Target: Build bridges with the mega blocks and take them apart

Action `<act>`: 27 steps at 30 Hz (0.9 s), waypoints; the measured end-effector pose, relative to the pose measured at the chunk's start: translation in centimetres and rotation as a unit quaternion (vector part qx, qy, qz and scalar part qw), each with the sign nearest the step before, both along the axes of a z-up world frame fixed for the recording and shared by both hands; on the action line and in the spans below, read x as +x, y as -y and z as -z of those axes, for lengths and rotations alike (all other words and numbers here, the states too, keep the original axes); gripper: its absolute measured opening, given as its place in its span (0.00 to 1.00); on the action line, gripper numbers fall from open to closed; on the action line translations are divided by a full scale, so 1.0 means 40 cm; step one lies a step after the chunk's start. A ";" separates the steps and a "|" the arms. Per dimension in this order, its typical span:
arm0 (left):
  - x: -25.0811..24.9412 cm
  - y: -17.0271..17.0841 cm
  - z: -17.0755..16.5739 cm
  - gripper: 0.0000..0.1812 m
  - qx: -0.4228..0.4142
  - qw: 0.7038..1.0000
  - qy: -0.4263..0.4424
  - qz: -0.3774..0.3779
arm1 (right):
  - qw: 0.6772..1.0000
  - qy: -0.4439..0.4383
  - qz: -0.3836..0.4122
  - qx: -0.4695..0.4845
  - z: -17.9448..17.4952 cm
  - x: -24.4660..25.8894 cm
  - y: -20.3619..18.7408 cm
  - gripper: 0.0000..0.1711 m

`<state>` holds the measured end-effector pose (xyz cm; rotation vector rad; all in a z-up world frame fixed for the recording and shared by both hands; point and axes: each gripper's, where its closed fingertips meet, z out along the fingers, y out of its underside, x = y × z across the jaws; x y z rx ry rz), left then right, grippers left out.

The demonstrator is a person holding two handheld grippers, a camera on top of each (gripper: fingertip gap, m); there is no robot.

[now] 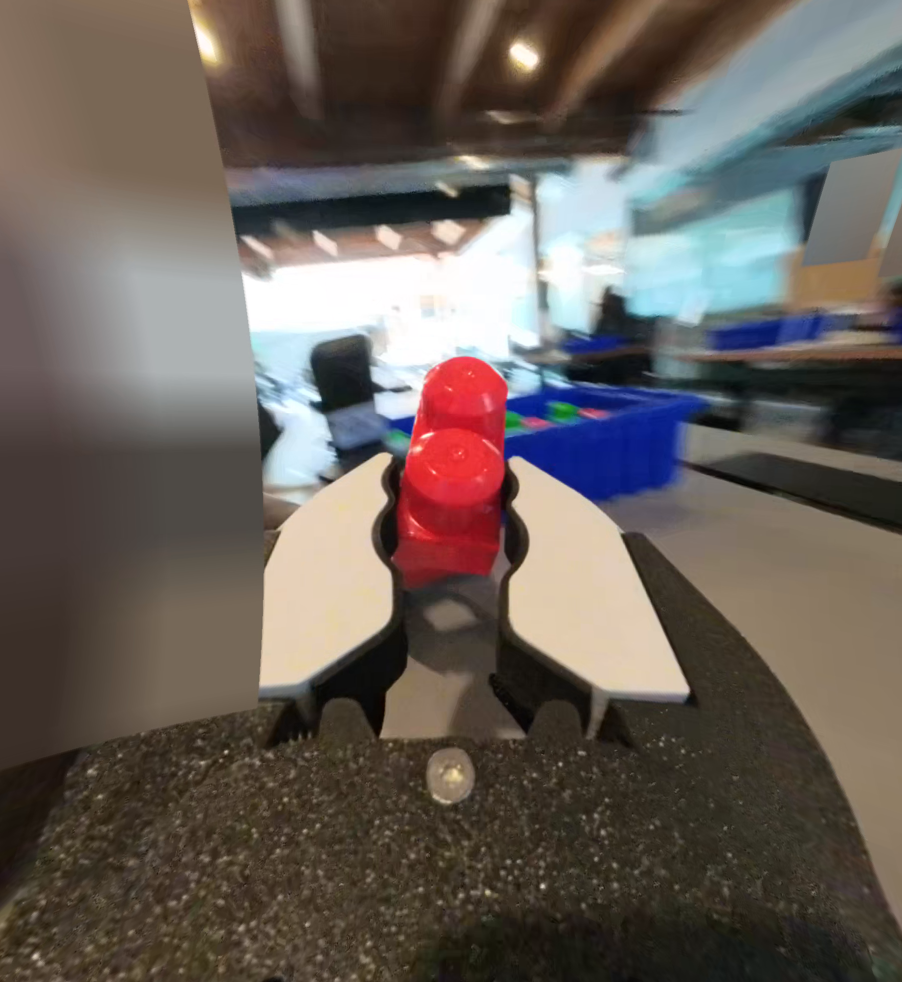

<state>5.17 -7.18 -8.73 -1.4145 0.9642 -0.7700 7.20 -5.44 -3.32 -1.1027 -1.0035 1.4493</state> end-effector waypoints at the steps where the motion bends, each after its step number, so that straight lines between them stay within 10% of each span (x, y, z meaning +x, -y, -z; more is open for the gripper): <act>1: -0.014 -0.020 0.002 0.20 0.014 0.999 -0.008 -0.034 | 0.997 0.044 0.062 0.024 0.027 -0.005 -0.032 0.21; 6: -0.069 -0.069 -0.011 0.20 0.097 0.981 -0.040 -0.165 | 0.930 0.259 0.246 0.081 0.164 -0.005 -0.142 0.21; 13: -0.081 -0.081 -0.003 0.20 0.094 0.978 -0.039 -0.180 | 0.887 0.395 0.240 0.024 0.309 0.003 -0.176 0.22; 17: -0.091 -0.089 -0.002 0.20 0.094 0.977 -0.037 -0.188 | 0.912 0.336 0.230 0.035 0.266 -0.009 -0.175 0.46; 22: -0.086 -0.090 0.005 0.20 0.118 0.973 -0.061 -0.191 | 0.981 0.154 0.085 0.086 0.112 -0.060 -0.026 0.43; 27: -0.041 -0.063 0.024 0.20 0.181 0.961 -0.125 -0.168 | 0.983 0.158 0.074 0.057 0.117 -0.100 0.011 0.44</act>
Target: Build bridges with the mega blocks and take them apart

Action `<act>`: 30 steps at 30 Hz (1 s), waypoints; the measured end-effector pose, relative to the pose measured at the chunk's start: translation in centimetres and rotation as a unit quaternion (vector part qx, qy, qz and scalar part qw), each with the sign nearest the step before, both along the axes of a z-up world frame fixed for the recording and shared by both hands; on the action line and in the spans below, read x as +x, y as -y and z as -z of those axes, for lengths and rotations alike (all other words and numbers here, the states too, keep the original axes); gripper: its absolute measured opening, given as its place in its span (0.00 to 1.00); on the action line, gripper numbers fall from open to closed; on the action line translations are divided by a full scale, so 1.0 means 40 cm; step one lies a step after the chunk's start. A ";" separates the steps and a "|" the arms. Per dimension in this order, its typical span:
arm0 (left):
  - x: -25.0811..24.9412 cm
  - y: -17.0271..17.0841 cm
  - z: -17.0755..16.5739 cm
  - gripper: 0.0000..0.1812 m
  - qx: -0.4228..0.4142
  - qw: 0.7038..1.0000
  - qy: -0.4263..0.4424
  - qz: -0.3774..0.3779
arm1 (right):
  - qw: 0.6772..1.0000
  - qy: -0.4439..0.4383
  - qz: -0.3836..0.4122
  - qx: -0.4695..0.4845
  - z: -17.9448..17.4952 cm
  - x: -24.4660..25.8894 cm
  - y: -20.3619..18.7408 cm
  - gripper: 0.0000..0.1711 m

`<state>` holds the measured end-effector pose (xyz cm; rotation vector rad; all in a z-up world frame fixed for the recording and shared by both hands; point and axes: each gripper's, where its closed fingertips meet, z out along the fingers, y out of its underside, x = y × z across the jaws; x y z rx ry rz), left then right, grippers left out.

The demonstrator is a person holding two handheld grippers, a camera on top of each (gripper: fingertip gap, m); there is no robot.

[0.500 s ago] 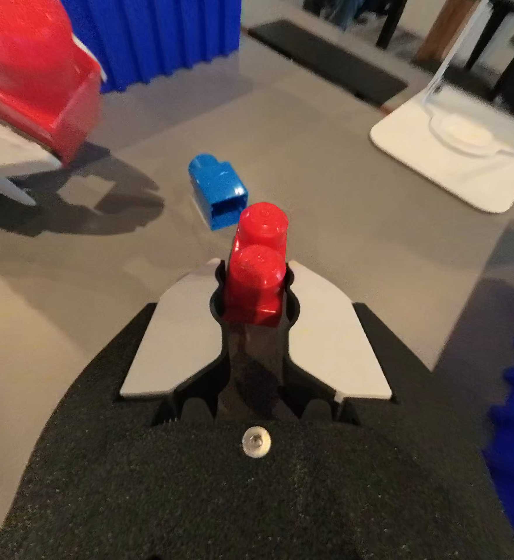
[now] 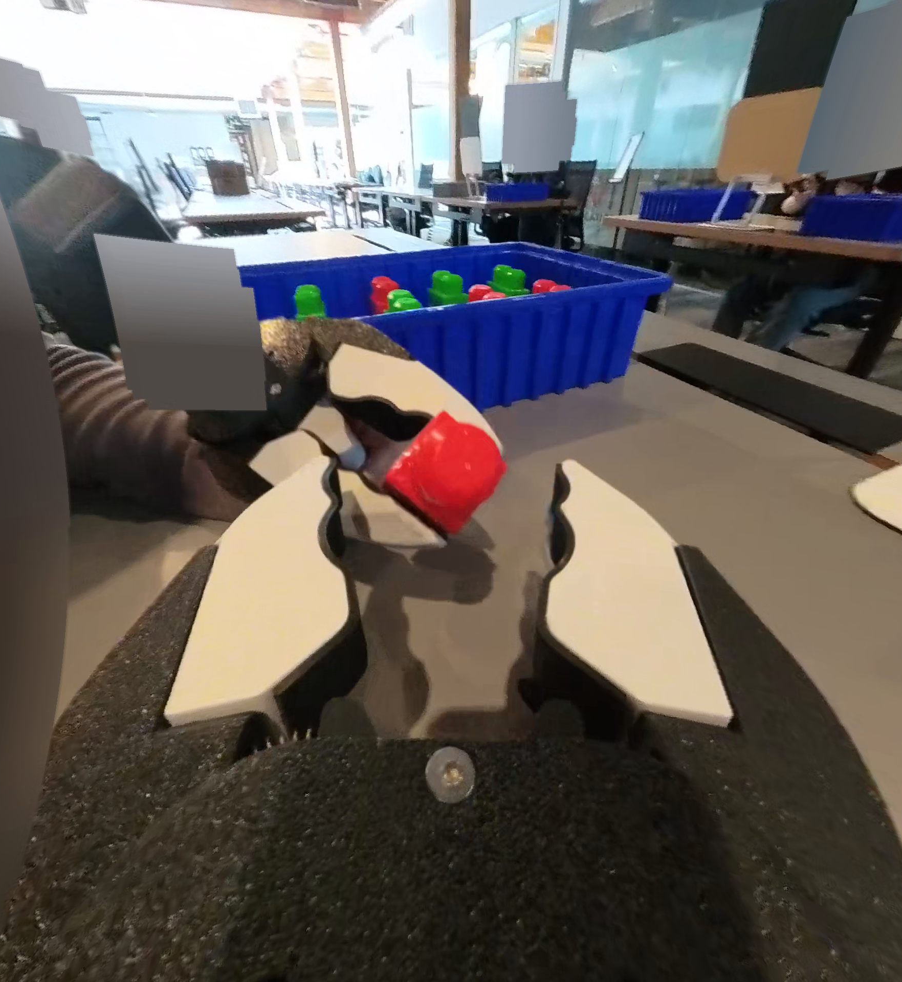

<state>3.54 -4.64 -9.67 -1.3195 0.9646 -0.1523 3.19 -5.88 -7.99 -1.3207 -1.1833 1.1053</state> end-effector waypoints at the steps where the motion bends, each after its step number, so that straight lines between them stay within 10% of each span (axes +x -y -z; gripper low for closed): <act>1: 0.009 0.006 0.004 0.20 0.010 1.000 -0.015 0.003 | 1.000 -0.004 -0.010 -0.008 0.000 -0.004 0.011 0.40; 3: 0.026 0.019 0.012 0.20 0.025 0.999 -0.037 0.016 | 1.000 -0.004 -0.010 -0.023 0.002 -0.003 0.015 0.20; 6: 0.033 0.024 0.006 0.20 0.040 0.999 -0.032 0.018 | 1.000 -0.002 -0.006 -0.025 -0.005 0.005 0.008 0.17; 13: -0.014 -0.005 -0.036 0.42 0.029 0.998 0.050 -0.013 | 0.993 0.082 0.069 0.046 0.013 0.062 -0.061 0.17; 23: -0.069 -0.046 -0.036 0.34 0.006 0.994 0.089 -0.066 | 0.954 0.287 0.008 0.086 0.164 0.055 -0.013 0.17; 30: -0.068 -0.049 -0.030 0.32 0.008 0.994 0.078 -0.073 | 0.960 0.274 -0.014 0.060 0.173 0.035 0.009 0.17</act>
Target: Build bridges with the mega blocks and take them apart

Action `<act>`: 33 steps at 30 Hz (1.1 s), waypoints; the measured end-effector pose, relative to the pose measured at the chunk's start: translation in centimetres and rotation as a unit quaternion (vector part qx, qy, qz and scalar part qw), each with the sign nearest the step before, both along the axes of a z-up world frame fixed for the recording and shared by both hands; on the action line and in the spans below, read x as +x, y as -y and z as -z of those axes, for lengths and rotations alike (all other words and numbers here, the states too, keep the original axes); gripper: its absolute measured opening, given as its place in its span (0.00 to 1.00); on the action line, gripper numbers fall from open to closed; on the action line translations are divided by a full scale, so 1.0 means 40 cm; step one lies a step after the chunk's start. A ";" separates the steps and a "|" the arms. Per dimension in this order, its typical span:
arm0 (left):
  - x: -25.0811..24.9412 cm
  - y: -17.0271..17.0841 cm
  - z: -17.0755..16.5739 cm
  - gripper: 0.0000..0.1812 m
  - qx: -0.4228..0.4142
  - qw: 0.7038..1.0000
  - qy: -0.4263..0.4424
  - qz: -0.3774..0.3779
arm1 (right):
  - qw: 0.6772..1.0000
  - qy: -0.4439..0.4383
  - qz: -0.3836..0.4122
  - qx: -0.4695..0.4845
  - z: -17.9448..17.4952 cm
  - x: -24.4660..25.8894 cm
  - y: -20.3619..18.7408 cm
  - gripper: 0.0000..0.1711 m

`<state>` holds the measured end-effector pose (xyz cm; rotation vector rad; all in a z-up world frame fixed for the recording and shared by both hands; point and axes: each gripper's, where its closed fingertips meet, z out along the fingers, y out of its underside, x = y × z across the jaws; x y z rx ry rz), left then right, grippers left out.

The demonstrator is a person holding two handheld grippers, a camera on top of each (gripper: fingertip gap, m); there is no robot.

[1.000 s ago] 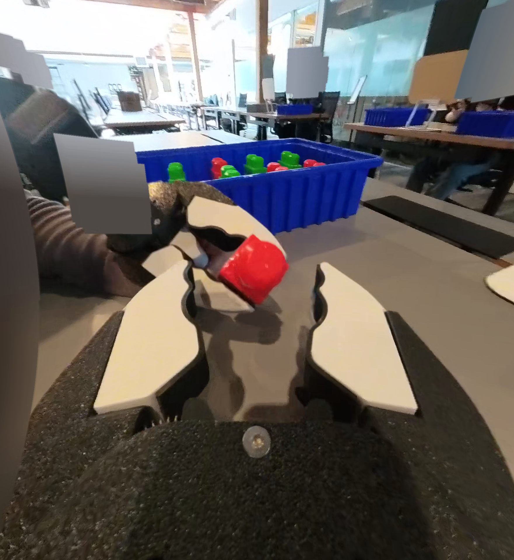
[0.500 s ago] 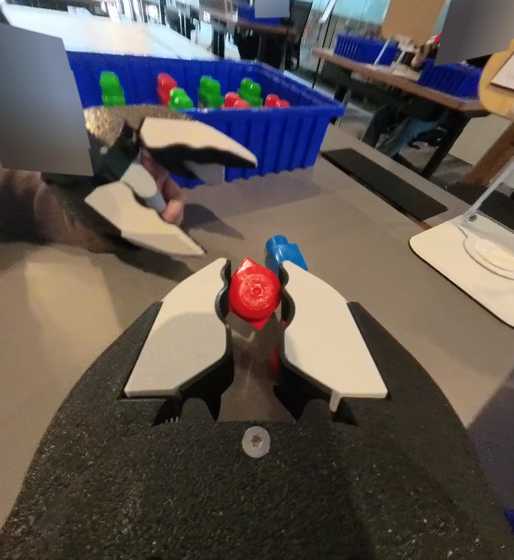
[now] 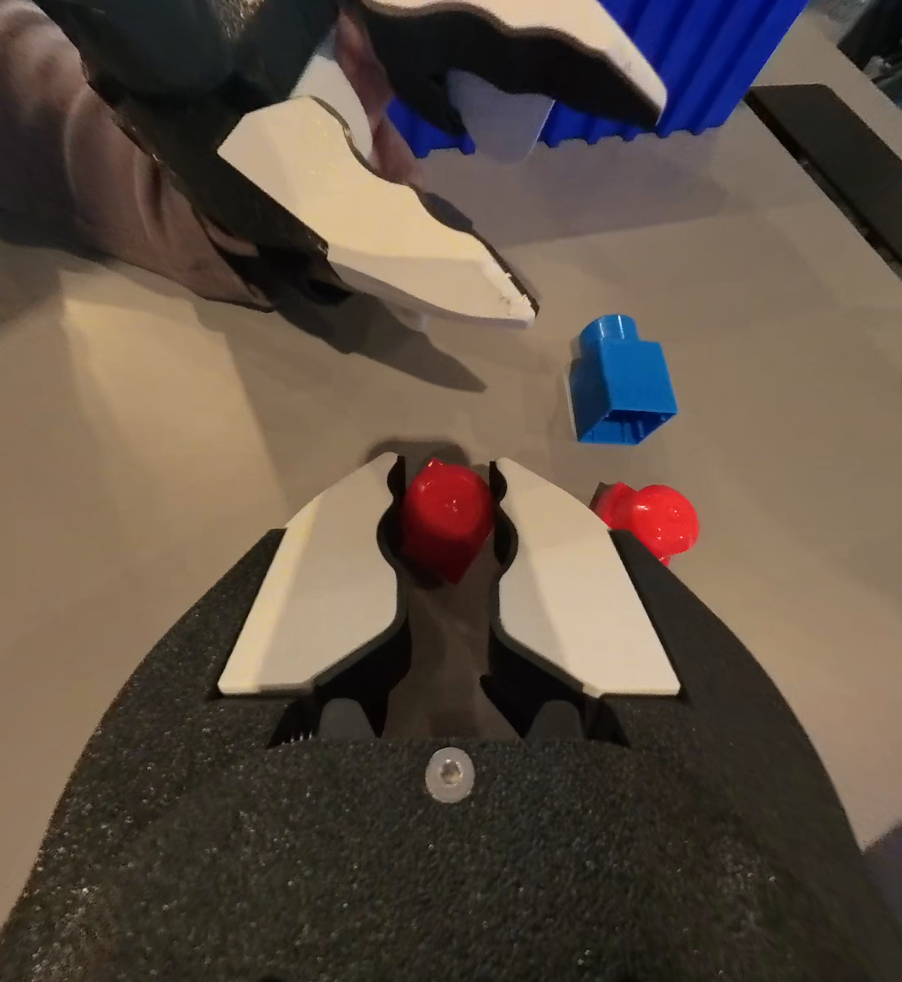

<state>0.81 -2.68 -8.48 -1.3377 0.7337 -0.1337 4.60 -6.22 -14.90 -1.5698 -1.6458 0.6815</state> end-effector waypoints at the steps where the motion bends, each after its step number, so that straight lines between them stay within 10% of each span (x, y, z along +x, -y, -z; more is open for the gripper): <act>1: -0.001 -0.001 0.001 0.32 -0.001 1.000 0.001 0.000 | 1.000 -0.002 0.002 -0.001 0.000 0.000 -0.002 0.17; 23: -0.009 -0.004 -0.002 0.30 -0.005 1.000 0.010 -0.005 | 0.995 -0.084 0.022 0.038 -0.106 0.007 -0.024 0.17; 28: -0.009 -0.004 -0.001 0.30 -0.005 1.000 0.009 -0.005 | 0.945 -0.158 0.222 0.181 -0.380 0.215 -0.127 0.17; 33: -0.004 -0.002 0.000 0.29 -0.002 1.000 0.004 -0.002 | 0.904 0.012 0.424 0.043 -0.293 0.498 -0.256 0.17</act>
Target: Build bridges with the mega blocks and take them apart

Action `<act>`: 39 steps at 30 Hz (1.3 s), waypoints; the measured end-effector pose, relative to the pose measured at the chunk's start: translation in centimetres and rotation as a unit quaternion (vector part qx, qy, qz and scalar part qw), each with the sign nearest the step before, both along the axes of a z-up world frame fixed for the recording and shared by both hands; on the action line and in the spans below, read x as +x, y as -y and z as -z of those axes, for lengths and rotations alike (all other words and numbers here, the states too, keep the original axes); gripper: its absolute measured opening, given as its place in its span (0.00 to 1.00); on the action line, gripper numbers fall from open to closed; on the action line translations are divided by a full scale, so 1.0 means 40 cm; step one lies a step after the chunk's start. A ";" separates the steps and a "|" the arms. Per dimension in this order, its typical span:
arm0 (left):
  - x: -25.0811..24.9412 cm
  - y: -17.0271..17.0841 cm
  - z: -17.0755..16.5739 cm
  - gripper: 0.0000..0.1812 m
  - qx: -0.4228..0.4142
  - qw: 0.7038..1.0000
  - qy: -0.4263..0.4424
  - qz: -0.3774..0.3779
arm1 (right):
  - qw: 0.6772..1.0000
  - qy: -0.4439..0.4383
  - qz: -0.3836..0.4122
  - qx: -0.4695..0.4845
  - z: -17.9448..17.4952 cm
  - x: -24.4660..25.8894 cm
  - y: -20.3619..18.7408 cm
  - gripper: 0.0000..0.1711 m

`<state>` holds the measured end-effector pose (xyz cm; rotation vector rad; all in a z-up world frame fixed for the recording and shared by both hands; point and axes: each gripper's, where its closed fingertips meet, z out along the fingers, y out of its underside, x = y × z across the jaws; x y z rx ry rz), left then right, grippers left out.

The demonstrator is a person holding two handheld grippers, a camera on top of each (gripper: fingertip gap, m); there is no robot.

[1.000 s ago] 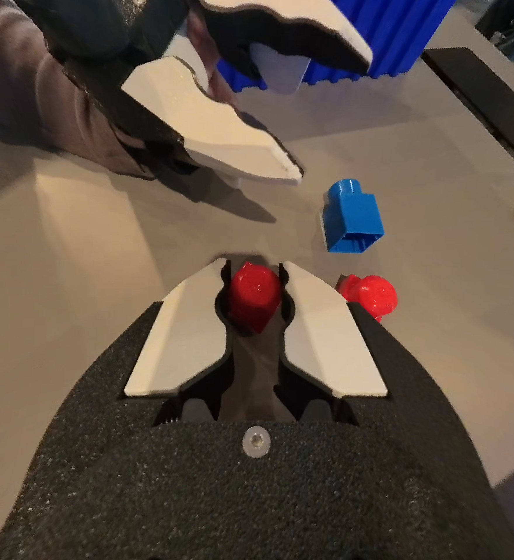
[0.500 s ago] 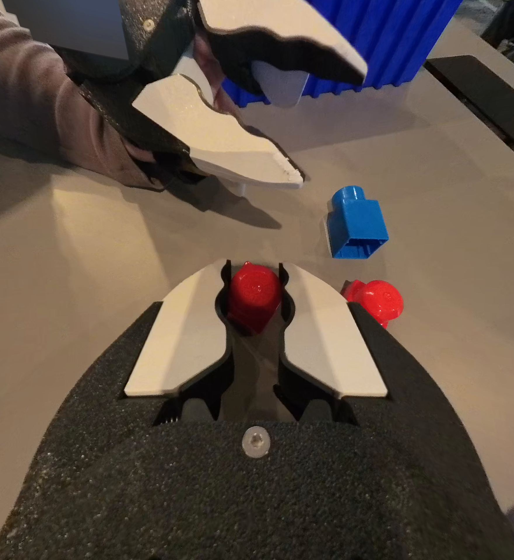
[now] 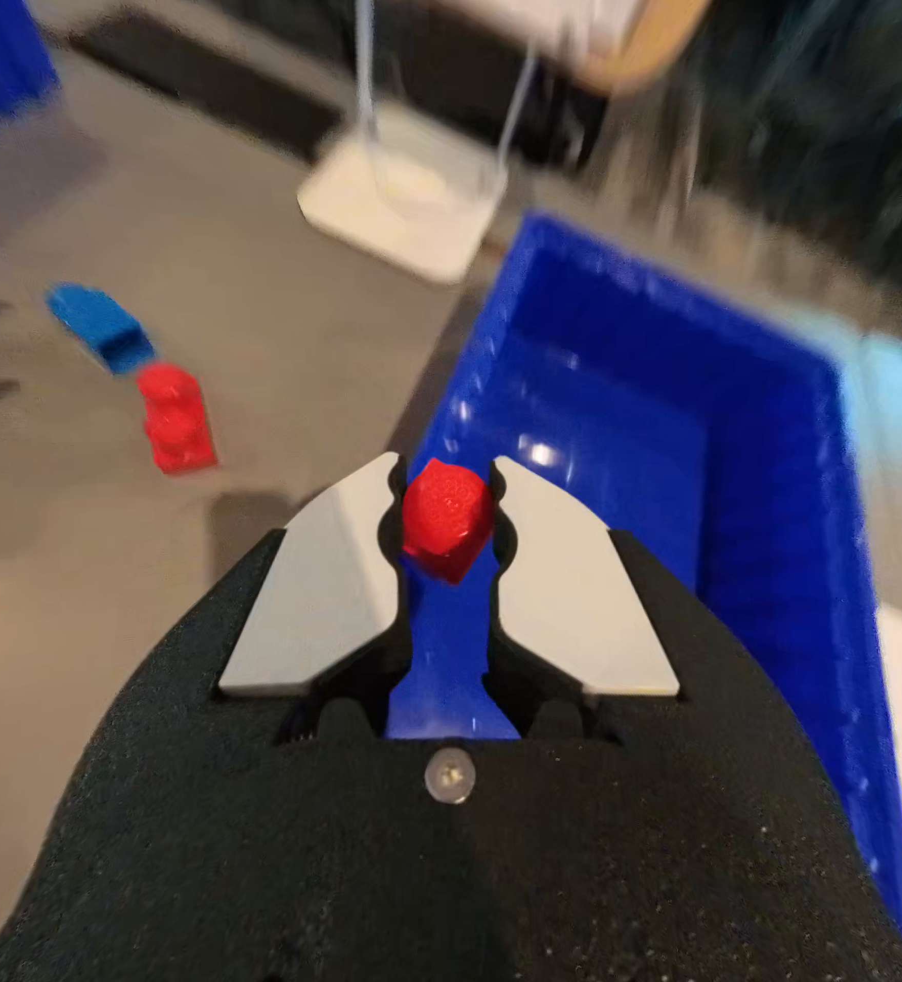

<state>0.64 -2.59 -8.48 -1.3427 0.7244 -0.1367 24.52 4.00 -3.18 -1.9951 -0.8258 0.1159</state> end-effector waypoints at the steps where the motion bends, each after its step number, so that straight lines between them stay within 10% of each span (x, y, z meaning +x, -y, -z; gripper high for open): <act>1: 0.001 0.000 0.000 0.29 0.000 1.000 -0.002 0.001 | 0.998 0.010 0.011 -0.057 0.043 0.025 -0.007 0.17; 7: 0.008 0.004 0.006 0.29 0.004 1.000 -0.016 0.005 | 0.967 0.105 0.016 -0.231 0.214 0.094 -0.001 0.17; 14: 0.022 0.012 0.012 0.27 0.017 0.999 -0.043 0.009 | 0.997 0.040 -0.056 -0.028 0.055 0.020 -0.194 0.17; 22: 0.029 0.014 0.016 0.27 0.026 0.998 -0.062 0.008 | 0.982 0.136 -0.038 -0.123 0.152 0.006 -0.410 0.17; 25: 0.024 0.012 0.014 0.27 0.025 0.998 -0.056 0.005 | 0.983 0.133 -0.019 -0.126 0.157 -0.008 -0.433 0.36; 32: 0.009 0.001 0.009 0.27 0.012 0.999 -0.030 -0.003 | 0.968 -0.016 -0.217 -0.122 0.021 -0.290 -0.130 0.32; 39: 0.008 0.000 0.010 0.27 0.008 1.000 -0.025 -0.001 | 0.929 0.142 -0.265 -0.217 0.280 -0.392 0.073 0.42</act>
